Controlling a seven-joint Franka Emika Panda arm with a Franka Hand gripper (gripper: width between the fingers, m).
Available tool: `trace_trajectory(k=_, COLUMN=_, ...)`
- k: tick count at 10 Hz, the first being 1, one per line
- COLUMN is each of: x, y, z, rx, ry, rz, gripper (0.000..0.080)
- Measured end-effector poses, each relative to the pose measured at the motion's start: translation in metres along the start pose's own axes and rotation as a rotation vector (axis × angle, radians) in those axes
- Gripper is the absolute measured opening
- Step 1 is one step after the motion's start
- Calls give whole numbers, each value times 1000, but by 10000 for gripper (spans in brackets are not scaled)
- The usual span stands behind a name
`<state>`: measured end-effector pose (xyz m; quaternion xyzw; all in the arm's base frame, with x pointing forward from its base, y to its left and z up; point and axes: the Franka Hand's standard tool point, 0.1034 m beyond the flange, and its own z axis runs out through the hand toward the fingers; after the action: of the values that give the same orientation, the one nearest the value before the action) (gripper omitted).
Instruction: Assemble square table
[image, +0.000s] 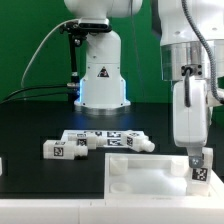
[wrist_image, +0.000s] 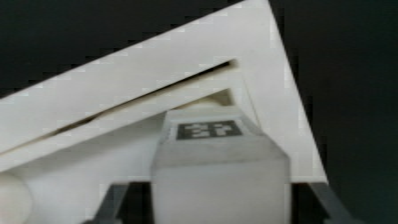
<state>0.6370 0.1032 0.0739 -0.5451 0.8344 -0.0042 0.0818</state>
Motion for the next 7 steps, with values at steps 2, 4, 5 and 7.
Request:
trace_trajectory(k=2, x=0, y=-2, z=-3, rx=4, ry=-2, rz=-31, gripper=489)
trace_trajectory(k=4, x=4, y=-6, z=-31, rx=24, ry=-25, rz=-79, gripper=614)
trace_trajectory(k=5, x=4, y=-8, z=-36, rx=29, ry=-30, rz=-81, gripper=642)
trace_trajectory(k=7, x=5, y=-5, z=-30, rx=22, ry=-23, rz=-84, gripper=648)
